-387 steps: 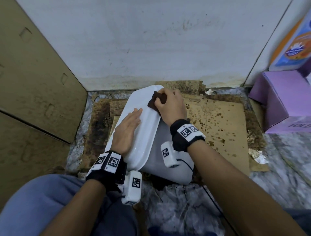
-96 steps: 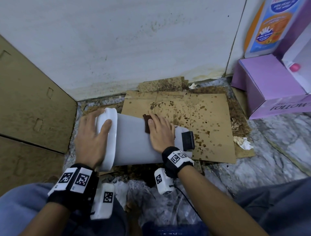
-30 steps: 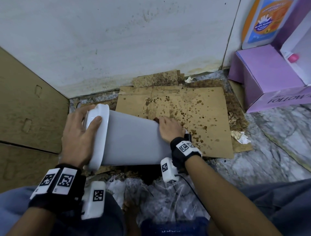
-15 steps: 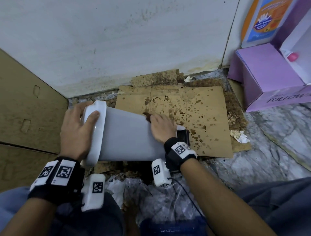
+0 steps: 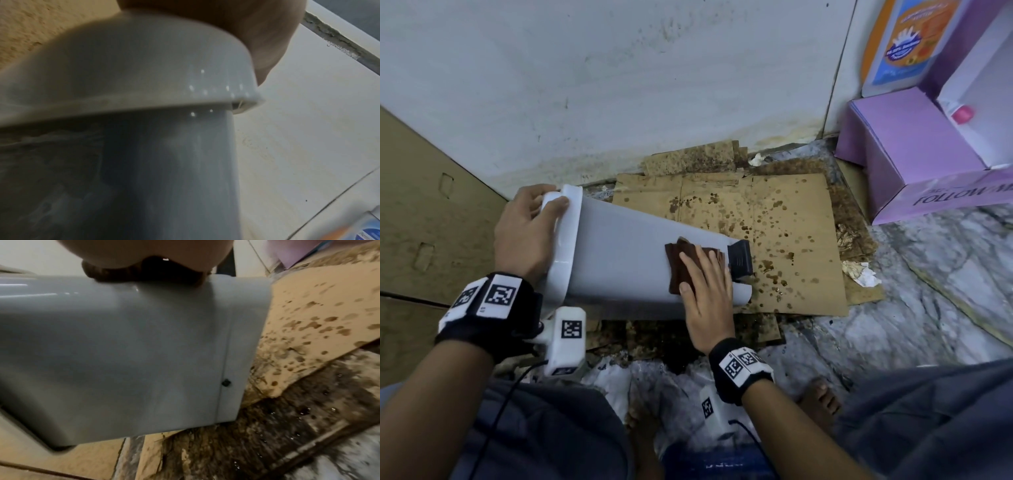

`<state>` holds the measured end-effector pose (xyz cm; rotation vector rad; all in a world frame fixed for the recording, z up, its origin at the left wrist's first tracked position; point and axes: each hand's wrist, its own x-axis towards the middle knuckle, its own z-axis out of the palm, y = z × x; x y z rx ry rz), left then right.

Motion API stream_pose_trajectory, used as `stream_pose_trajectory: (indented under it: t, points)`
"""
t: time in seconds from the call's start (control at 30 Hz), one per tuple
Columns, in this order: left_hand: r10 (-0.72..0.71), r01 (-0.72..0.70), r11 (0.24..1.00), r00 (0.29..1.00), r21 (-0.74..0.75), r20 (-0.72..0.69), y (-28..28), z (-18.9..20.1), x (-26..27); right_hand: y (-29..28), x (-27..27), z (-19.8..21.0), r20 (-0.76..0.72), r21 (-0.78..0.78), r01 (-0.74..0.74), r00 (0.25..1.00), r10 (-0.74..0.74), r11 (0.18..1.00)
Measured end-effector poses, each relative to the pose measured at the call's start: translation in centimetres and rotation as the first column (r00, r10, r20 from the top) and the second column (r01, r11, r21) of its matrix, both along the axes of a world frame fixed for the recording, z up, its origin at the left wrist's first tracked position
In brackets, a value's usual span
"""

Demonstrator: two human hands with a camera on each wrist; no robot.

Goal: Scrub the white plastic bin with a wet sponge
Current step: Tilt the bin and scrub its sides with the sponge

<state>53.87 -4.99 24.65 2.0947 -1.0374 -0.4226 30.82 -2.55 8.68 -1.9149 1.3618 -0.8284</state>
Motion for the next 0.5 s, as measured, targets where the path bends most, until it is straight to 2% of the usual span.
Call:
stream_pose_trajectory:
  t: [0.2, 0.4, 0.5]
  points:
    - [0.026, -0.026, 0.999, 0.999, 0.021, -0.032, -1.3, 0.0, 0.6, -0.3, -0.6, -0.8, -0.004, 0.014, 0.028, 1.0, -0.028, 1.0]
    - [0.027, -0.026, 0.999, 0.999, 0.041, -0.031, -1.5, -0.1, 1.1, -0.3, 1.6, 1.3, -0.029, -0.024, -0.058, 0.998, 0.058, 0.998]
    - [0.01, -0.009, 0.999, 1.0, 0.032, -0.019, -1.2, -0.2, 0.8, -0.7, 0.9, 0.2, -0.039, -0.019, -0.023, 0.999, 0.023, 1.0]
